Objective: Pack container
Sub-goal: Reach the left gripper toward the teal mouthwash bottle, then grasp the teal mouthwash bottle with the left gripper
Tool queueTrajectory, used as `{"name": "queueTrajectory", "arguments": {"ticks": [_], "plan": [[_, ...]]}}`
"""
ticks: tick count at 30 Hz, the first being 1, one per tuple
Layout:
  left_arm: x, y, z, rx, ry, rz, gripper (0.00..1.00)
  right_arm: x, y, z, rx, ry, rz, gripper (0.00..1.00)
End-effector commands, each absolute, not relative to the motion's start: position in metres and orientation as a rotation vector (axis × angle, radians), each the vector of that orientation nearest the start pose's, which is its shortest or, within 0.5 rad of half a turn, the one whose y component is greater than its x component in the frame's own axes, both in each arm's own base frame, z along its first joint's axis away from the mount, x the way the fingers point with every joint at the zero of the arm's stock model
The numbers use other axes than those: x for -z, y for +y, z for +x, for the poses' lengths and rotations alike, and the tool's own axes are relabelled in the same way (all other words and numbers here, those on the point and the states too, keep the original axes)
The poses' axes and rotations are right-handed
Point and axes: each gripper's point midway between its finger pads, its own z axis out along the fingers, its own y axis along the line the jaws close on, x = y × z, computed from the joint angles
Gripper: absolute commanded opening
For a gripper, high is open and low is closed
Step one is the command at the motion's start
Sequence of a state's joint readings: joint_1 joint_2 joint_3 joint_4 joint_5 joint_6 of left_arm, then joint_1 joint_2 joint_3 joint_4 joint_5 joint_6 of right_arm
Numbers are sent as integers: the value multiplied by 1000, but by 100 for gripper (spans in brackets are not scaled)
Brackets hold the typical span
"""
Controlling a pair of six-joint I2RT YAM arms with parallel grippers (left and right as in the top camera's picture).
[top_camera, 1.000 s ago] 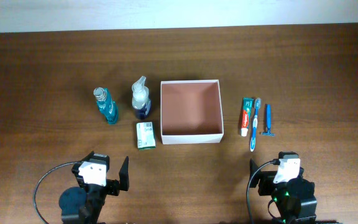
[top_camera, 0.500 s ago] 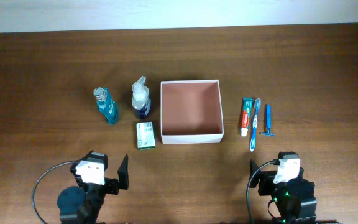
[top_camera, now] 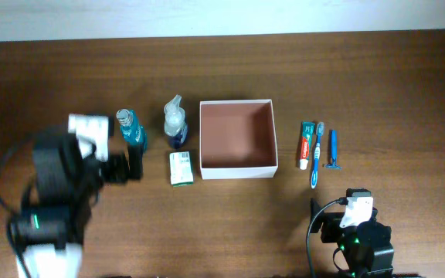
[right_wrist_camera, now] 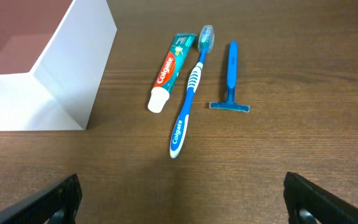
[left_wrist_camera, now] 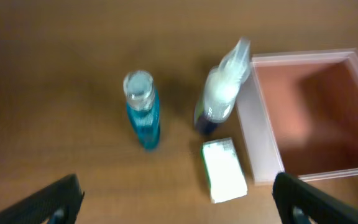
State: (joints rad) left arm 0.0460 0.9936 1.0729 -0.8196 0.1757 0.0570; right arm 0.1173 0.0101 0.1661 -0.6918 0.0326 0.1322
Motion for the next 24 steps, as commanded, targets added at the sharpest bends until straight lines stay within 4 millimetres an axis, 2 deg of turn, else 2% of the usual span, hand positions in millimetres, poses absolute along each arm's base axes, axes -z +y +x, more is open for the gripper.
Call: {"name": "queueTrajectory", "arguments": {"ticks": [1, 4, 8, 9, 12, 15, 18, 22, 24], "plan": [[-257, -12, 343, 121, 2461, 169, 100, -86, 16, 199, -114, 2108, 51, 99], [-254, -11, 377, 133, 2532, 184, 100, -86, 16, 199, -115, 2108, 51, 99], [-237, -10, 396, 140, 2578, 185, 100, -86, 16, 199, -114, 2108, 51, 99], [-233, -10, 399, 133, 2584, 206, 100, -86, 16, 199, -114, 2108, 51, 99], [-207, 13, 406, -29, 2663, 169, 100, -86, 16, 200, -114, 2108, 51, 99], [-172, 14, 407, -17, 2774, 138, 99, -86, 16, 199, -114, 2108, 51, 99], [-144, 14, 408, -2, 2853, 117, 95, -86, 16, 200, -114, 2108, 52, 99], [-121, 12, 410, 6, 2908, 119, 92, -86, 16, 199, -115, 2108, 51, 98], [-108, 10, 411, 11, 2941, 126, 78, -86, 16, 199, -114, 2109, 51, 99]]}}
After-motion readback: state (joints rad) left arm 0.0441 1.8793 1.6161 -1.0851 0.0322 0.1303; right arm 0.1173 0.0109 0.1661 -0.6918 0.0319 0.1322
